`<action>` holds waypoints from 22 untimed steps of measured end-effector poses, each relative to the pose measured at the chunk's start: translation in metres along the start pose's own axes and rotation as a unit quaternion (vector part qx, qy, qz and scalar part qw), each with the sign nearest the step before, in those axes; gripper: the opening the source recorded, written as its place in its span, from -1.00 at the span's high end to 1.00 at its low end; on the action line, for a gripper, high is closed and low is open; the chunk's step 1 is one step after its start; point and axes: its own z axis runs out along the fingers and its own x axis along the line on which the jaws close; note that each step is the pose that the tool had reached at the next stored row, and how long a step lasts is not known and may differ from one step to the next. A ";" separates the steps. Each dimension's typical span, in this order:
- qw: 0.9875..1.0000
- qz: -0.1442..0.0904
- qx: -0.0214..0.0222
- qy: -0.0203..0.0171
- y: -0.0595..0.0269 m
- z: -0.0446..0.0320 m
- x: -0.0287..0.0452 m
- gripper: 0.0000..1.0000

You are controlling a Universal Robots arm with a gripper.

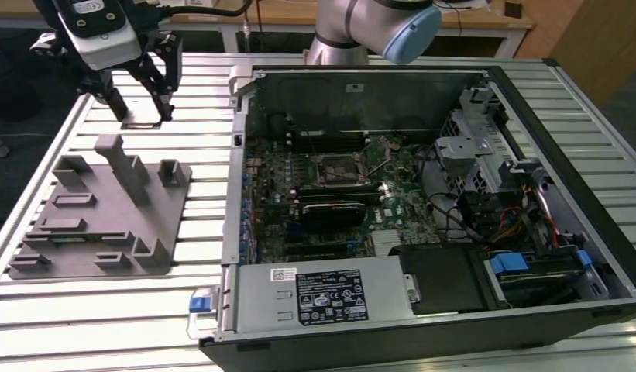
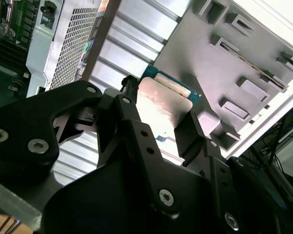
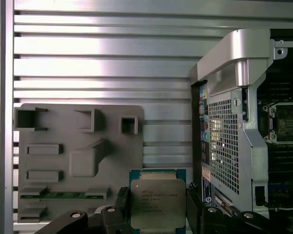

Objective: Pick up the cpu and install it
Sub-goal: 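Pick up the cpu and move it towards the insertion slot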

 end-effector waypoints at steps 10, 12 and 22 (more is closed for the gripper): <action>1.000 0.000 0.000 0.000 0.0006 0.0006 -0.0108 -0.09; 1.000 0.000 0.000 0.000 0.0006 0.0006 -0.0125 -0.09; 1.000 0.000 0.000 0.000 0.0009 0.0010 -0.0202 -0.09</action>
